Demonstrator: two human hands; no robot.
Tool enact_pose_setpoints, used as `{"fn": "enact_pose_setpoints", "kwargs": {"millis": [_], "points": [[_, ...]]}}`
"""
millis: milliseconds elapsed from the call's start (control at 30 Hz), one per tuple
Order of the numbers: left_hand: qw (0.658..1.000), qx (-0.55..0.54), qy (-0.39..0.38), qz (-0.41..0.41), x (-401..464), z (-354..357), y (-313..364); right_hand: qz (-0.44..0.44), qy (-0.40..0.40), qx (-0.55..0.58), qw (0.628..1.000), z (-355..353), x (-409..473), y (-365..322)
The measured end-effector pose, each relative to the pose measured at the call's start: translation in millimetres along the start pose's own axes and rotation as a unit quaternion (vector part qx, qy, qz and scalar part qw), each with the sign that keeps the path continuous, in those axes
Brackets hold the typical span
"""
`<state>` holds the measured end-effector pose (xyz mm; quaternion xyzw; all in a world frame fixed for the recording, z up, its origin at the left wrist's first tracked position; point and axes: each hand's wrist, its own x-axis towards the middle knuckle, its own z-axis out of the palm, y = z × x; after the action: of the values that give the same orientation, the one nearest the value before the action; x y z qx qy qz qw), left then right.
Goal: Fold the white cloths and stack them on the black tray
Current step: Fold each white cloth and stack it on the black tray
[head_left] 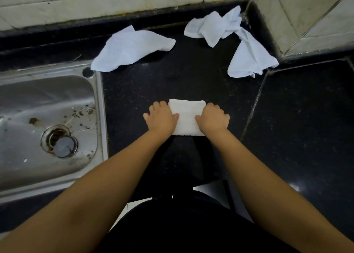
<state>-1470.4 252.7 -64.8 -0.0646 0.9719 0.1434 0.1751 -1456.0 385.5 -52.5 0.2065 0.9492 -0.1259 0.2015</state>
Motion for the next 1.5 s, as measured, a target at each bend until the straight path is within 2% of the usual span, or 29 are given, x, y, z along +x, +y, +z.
{"fn": "enact_pose_setpoints", "kwargs": {"millis": [100, 200, 233, 300, 367, 400, 467, 567, 667, 800, 1000, 1100, 1267, 1433, 1500], "points": [[0.999, -0.031, -0.011, 0.01, -0.3, -4.2, 6.2, 0.004, -0.029, 0.023, 0.999, -4.6, 1.4, -7.6], [0.98, -0.193, -0.022, 0.038, -3.4, -15.1, 2.2, 0.029, -0.053, 0.211, 0.976, -11.1, 1.8, 0.8], [0.964, -0.26, -0.033, 0.042, -5.3, -20.4, -0.1, 0.039, -0.064, 0.303, 0.95, -14.4, -0.5, 5.2], [0.923, -0.379, -0.061, 0.03, -9.0, -29.6, -4.0, 0.067, -0.102, 0.475, 0.872, -22.0, -8.5, 14.6], [0.881, -0.461, -0.103, 0.014, -14.1, -35.9, -4.2, 0.11, -0.146, 0.588, 0.788, -28.3, -20.4, 24.4], [0.865, -0.485, -0.127, 0.014, -17.8, -37.9, -2.9, 0.127, -0.162, 0.619, 0.758, -29.9, -27.7, 29.7], [0.839, -0.515, -0.176, 0.017, -26.2, -40.8, 0.6, 0.136, -0.169, 0.656, 0.723, -29.3, -43.6, 42.3], [0.803, -0.536, -0.259, 0.028, -43.5, -42.3, 5.7, 0.116, -0.123, 0.715, 0.678, -23.1, -78.8, 60.1], [0.777, -0.525, -0.344, 0.038, -65.3, -38.2, 7.7, 0.106, -0.07, 0.769, 0.627, -7.2, -125.2, 76.0], [0.777, -0.467, -0.414, 0.084, -104.5, -22.4, 5.2, 0.133, 0.015, 0.815, 0.564, 32.2, -197.3, 92.5], [0.758, -0.352, -0.526, 0.155, -202.5, 18.6, 12.0, 0.19, 0.206, 0.832, 0.479, 84.0, -322.9, 124.8], [0.747, -0.29, -0.564, 0.199, -268.0, 41.1, 20.8, 0.229, 0.292, 0.82, 0.435, 110.9, -394.8, 143.4], [0.694, -0.173, -0.637, 0.286, -399.2, 83.6, 15.7, 0.29, 0.416, 0.787, 0.352, 168.7, -527.3, 168.3], [0.655, -0.085, -0.672, 0.334, -551.7, 131.1, -22.5, 0.349, 0.489, 0.756, 0.26, 233.2, -672.7, 183.4], [0.639, -0.054, -0.69, 0.335, -613.1, 150.8, -41.1, 0.364, 0.498, 0.75, 0.239, 255.4, -736.4, 191.3]]}}
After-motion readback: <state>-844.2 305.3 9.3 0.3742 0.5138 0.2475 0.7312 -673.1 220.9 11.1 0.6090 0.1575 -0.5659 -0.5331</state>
